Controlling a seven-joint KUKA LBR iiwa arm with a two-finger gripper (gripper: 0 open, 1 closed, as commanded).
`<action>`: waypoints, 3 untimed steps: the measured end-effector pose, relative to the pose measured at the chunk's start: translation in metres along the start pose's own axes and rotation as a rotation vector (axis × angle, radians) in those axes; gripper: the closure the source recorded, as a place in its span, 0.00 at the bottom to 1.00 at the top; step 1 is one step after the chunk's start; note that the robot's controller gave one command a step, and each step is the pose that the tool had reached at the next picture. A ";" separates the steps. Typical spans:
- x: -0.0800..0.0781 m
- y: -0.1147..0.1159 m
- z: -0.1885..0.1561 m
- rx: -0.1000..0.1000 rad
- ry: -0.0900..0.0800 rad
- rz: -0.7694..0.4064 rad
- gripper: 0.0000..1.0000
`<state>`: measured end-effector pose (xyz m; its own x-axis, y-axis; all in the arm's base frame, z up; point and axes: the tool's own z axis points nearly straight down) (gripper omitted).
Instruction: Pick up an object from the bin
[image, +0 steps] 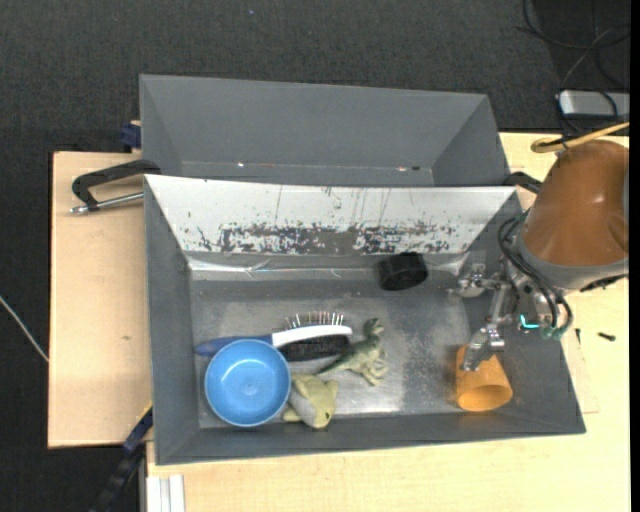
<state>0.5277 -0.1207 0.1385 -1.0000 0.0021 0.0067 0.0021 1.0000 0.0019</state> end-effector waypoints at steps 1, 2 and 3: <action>0.012 0.102 0.062 0.012 -0.022 -0.435 0.00; 0.033 0.190 0.038 0.002 -0.013 -0.724 0.00; 0.036 0.256 0.038 0.004 -0.012 -1.016 0.00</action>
Offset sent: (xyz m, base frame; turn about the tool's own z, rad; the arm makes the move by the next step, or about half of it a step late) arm -0.0177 0.1058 -0.0685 -0.4423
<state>0.4920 0.1352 0.1008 -0.5289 -0.8486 -0.0062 -0.8486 0.5290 -0.0025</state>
